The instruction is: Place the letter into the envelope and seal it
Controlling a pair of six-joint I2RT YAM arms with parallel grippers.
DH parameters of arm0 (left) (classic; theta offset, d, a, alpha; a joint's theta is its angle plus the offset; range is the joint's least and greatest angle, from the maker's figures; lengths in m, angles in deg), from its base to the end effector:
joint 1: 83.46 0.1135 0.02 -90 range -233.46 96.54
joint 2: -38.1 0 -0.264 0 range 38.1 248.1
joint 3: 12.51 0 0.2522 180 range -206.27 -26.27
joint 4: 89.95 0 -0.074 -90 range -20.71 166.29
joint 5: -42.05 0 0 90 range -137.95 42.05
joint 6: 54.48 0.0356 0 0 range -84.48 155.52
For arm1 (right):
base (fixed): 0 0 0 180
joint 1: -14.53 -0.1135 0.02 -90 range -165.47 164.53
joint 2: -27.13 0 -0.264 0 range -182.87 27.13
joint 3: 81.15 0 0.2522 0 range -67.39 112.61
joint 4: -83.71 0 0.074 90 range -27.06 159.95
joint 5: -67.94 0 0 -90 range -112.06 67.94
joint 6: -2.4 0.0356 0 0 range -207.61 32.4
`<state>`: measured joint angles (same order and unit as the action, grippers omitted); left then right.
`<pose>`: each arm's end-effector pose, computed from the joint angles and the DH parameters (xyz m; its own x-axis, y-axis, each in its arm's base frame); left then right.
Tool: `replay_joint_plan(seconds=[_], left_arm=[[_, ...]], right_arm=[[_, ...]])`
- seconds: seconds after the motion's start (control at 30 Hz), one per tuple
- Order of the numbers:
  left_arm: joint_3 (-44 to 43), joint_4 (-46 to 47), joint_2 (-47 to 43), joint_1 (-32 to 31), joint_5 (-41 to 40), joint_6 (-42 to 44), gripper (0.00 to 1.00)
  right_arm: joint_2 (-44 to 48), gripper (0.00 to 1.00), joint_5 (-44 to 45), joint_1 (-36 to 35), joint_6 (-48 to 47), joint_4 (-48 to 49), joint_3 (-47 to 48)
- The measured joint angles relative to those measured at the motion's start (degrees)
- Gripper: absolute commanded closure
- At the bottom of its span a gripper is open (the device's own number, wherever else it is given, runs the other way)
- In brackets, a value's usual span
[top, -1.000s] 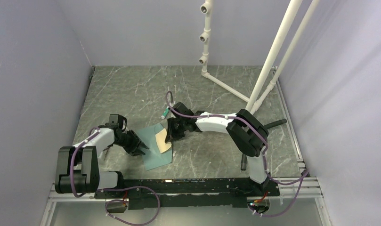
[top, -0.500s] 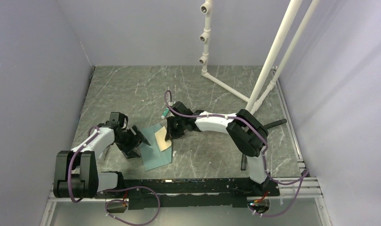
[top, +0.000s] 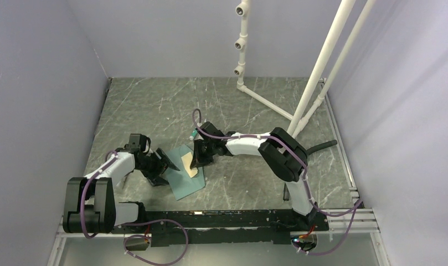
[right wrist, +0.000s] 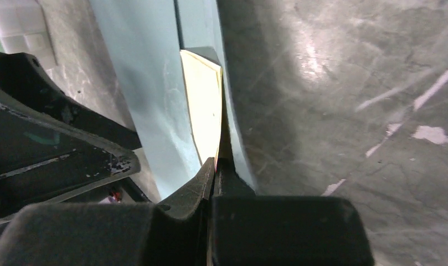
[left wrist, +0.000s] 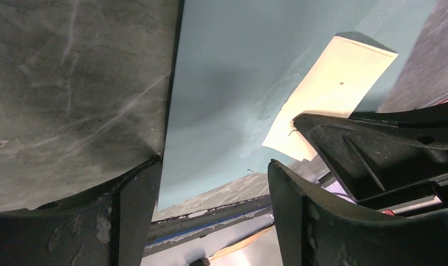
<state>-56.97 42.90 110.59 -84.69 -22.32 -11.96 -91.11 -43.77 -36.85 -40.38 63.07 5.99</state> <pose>0.1900 -0.0195 0.1442 -0.7490 -0.6486 0.1353 -0.6245 0.6229 -0.4711 0.2563 0.3420 0.1317 -0.9706 -0.1224 -0.2074 -0.2304 0.7226 0.6518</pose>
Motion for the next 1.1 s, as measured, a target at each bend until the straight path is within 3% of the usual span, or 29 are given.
replay_joint_plan(seconds=[0.33, 0.4, 0.53, 0.7, 1.1], left_arm=[[0.07, 0.79, 0.52, 0.0, 0.7, 0.24, 0.25], [0.07, 0.76, 0.52, 0.0, 0.63, 0.24, 0.25], [0.04, 0.52, 0.37, -0.02, -0.04, 0.22, 0.27], [-0.31, -0.52, -0.28, -0.15, -2.45, 0.24, 0.28], [-1.84, -1.81, -0.39, -0.15, -7.1, 1.25, 0.29]], right_arm=[[-1.46, 1.0, -3.45, -1.14, -0.79, 1.66, 2.38], [-1.77, 0.92, -2.69, -1.6, -1.88, 0.52, 3.32], [-1.77, 0.66, -0.26, -2.1, -3.5, -2.51, 4.15], [-0.13, 0.52, 3.45, -2.58, -5.16, -5.79, 4.74], [1.09, 0.5, 11.02, -3.1, -10.71, -14.1, 8.59]])
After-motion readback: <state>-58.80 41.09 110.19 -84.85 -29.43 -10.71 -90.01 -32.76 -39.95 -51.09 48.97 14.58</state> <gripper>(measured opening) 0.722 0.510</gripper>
